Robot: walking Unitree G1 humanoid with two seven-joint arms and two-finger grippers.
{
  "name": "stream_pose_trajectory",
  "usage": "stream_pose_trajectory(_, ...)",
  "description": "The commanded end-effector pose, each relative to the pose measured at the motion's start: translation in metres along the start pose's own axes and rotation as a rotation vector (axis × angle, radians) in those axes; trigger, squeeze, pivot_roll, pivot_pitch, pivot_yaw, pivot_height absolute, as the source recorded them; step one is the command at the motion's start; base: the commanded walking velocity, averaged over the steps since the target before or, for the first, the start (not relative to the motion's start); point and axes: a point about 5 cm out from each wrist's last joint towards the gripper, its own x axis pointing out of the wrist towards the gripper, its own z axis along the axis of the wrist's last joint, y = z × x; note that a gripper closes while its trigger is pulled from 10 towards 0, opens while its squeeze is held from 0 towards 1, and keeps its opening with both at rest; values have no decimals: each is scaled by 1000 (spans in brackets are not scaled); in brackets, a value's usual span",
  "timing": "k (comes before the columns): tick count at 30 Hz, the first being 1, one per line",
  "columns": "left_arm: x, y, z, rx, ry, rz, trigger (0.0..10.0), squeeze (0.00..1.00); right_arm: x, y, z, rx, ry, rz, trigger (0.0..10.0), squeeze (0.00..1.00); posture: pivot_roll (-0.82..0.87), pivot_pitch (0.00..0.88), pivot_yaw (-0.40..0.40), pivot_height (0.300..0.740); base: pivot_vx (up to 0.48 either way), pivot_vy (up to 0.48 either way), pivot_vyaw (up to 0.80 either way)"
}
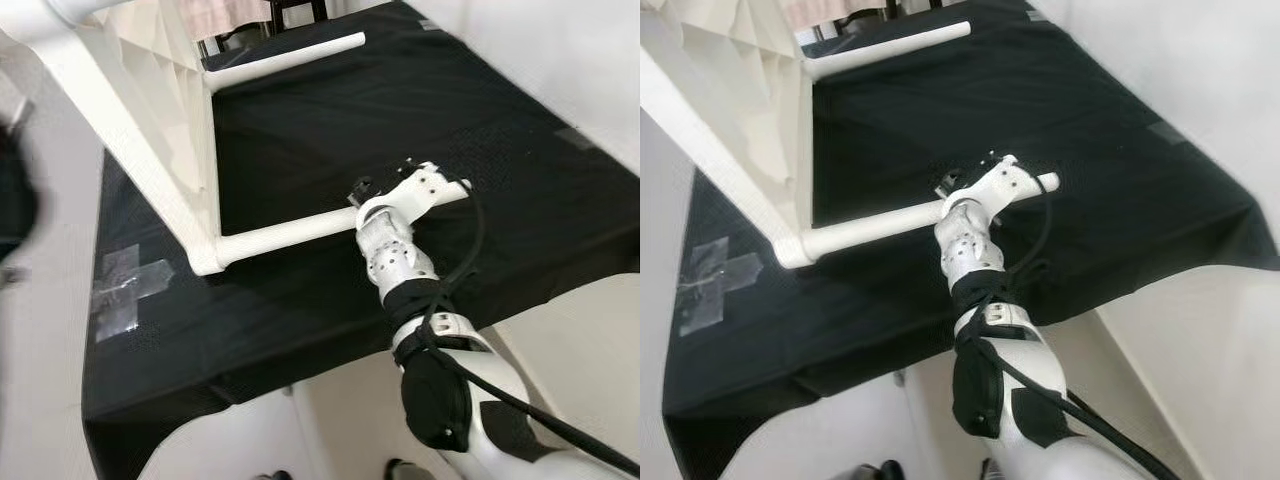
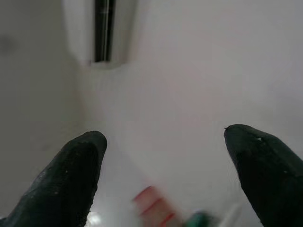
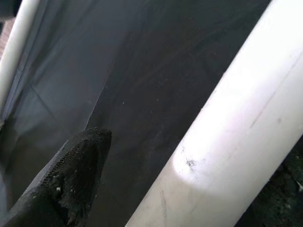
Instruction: Building children table
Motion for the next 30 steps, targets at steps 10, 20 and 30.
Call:
stream_pose_trajectory(10, -142, 103, -58, 179, 456, 573, 10000, 0, 6, -54, -47, 29, 216, -182, 10000, 1000, 13, 197, 94, 740, 0, 0, 0)
stream_pose_trajectory(20, -259, 22, -184, -526, 768, 648, 10000, 0, 10, -51, -33, 72, 188, -145, 10000, 1000, -7, 197, 91, 740, 0, 0, 0)
stream_pose_trajectory(30, -237, -89, -216, -1060, 755, 238, 10000, 0, 11, -39, -10, 207, 183, 30, 10000, 0, -54, 203, 61, 740, 0, 0, 0)
